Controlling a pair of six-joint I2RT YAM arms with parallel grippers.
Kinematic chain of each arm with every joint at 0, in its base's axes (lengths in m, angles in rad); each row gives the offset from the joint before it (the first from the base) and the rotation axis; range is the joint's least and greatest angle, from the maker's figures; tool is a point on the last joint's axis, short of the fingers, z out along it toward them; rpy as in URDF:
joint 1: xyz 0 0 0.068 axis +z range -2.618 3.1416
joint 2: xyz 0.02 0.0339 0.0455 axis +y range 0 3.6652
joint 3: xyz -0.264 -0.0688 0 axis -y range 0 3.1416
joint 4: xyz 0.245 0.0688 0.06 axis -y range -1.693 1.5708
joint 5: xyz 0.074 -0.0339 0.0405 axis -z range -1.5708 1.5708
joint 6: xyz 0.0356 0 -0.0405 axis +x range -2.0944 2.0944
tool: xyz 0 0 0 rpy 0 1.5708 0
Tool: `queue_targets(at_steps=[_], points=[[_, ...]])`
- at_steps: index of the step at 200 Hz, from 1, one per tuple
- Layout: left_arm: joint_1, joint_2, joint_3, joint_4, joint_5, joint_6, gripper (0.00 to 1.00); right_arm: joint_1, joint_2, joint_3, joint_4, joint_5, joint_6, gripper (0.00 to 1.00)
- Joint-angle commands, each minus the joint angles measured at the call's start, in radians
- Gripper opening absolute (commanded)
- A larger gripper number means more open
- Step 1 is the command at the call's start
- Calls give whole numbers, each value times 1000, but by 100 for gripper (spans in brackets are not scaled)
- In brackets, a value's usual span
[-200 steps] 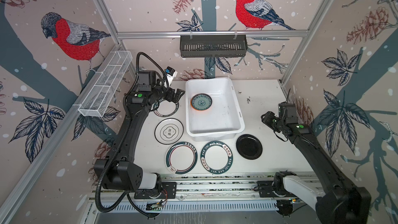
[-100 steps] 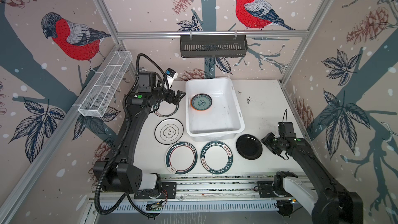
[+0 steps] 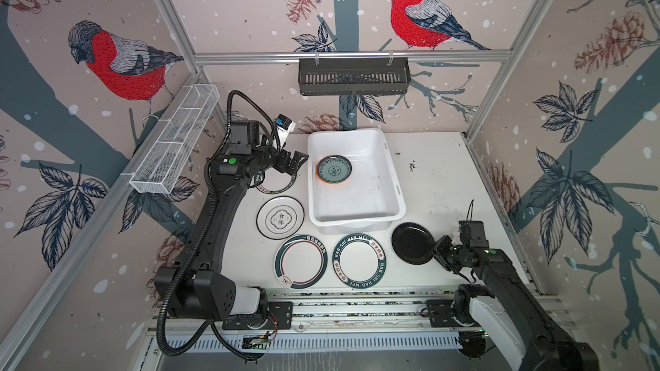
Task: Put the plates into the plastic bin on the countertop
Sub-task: 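Close the right gripper on the black plate's rim and tilt it up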
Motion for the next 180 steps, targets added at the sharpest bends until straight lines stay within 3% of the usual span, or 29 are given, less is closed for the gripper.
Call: queue_targets(at_steps=[1,180], points=[[-1,-4,-2,32,26,-16,97,3,2,-25,13,-14,12,40],[-6,-14,-29,63,10,-26,98,3,52,-128,188,-50,35,24]])
